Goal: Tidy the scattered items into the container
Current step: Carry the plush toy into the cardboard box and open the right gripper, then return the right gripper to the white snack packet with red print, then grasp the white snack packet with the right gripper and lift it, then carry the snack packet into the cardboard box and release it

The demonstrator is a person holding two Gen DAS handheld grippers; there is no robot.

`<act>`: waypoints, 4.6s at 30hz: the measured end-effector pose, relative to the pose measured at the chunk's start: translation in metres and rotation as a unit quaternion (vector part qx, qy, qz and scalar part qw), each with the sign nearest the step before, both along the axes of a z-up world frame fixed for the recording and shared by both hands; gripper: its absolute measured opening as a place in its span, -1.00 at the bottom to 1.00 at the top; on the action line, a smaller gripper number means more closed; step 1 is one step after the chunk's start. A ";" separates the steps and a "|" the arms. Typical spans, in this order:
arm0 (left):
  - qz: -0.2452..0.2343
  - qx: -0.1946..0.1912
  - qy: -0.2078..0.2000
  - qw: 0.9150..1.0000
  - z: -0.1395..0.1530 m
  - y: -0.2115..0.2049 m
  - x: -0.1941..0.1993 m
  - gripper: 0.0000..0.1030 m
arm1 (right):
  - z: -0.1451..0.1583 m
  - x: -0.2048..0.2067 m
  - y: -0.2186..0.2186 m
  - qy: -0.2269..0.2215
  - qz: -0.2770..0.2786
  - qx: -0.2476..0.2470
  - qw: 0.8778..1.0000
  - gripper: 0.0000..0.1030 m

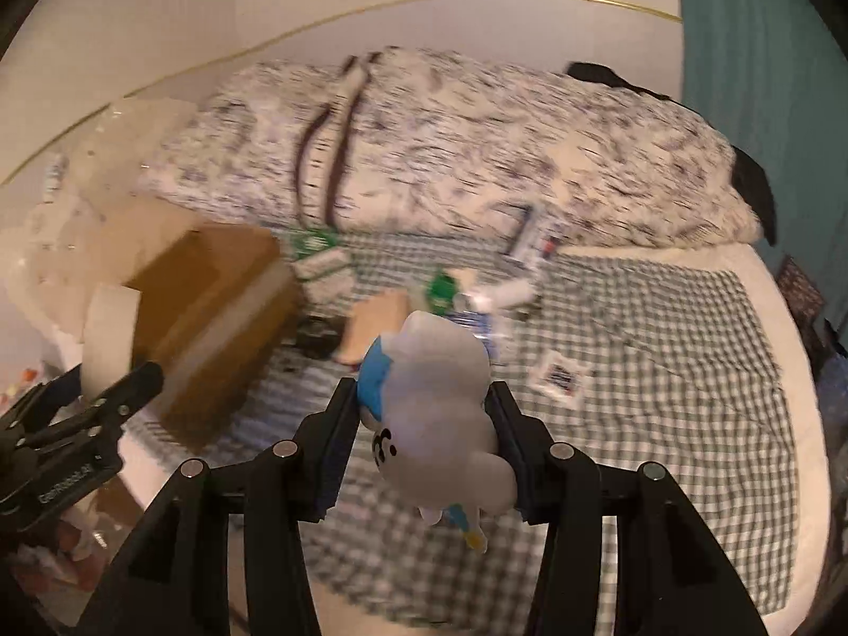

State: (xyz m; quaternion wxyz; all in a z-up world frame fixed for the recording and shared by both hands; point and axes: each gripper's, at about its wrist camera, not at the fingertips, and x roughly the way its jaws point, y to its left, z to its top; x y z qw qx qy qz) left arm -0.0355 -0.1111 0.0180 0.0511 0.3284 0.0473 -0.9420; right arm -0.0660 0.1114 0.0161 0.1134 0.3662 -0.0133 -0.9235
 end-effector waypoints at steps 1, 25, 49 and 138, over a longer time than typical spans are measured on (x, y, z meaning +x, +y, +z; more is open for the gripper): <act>0.006 -0.001 0.000 1.000 0.003 -0.009 0.002 0.61 | 0.003 0.003 -0.010 0.002 0.008 -0.005 1.000 -0.05; 0.055 0.006 -0.043 0.998 -0.034 -0.143 -0.072 0.62 | -0.009 -0.107 -0.231 -0.027 0.156 -0.053 0.986 -0.05; 0.025 0.022 -0.024 0.999 -0.013 -0.072 -0.063 1.00 | -0.002 -0.097 -0.055 0.057 -0.042 -0.023 0.997 0.74; -0.109 0.027 -0.056 0.992 -0.087 0.030 -0.083 -0.88 | -0.064 -0.065 0.036 -0.057 -0.045 0.011 0.997 -0.92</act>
